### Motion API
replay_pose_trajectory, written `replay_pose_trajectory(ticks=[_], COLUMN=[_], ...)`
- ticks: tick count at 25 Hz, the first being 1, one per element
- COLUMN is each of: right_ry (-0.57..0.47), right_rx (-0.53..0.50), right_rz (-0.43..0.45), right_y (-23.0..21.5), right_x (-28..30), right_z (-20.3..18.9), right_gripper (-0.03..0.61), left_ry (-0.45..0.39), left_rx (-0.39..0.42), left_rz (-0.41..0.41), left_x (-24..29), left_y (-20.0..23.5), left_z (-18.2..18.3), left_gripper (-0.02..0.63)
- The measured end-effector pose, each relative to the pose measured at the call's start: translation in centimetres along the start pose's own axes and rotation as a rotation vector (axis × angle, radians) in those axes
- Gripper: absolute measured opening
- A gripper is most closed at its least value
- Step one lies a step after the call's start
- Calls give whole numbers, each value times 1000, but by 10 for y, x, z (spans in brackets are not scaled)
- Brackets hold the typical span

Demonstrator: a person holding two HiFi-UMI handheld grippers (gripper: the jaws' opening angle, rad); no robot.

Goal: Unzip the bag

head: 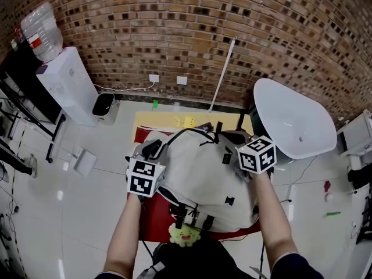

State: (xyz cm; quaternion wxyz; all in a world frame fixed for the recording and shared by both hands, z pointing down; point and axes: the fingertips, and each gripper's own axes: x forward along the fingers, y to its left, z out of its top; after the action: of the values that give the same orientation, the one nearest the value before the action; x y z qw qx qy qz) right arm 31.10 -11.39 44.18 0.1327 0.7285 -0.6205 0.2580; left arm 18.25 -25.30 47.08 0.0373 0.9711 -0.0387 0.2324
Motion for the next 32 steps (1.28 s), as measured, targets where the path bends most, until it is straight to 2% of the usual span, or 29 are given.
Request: replay_pose_trajectory(ticks=[3, 8, 12, 16, 22, 32], right_ry=[-98, -239, -347, -445, -514, -542], right_rx=[-3, -2, -15, -53, -98, -103], right_rz=[52, 94, 104, 126, 145, 155], right_y=[29, 70, 93, 111, 130, 133], right_x=[-25, -64, -94, -121, -153, -180], right_z=[12, 21, 20, 21, 19, 11], right_gripper=[6, 6, 6, 5, 6, 6], left_ry=[-62, -100, -143, -186, -219, -253], left_rx=[-4, 1, -37, -26, 21, 35], left_rz=[-3, -3, -39, -60, -52, -45], left_x=[-17, -42, -61, -75, -90, -104], left_y=[-23, -67, -109, -143, -176, -203], left_z=[21, 39, 45, 52, 54, 65], left_gripper=[5, 3, 3, 3, 3, 3])
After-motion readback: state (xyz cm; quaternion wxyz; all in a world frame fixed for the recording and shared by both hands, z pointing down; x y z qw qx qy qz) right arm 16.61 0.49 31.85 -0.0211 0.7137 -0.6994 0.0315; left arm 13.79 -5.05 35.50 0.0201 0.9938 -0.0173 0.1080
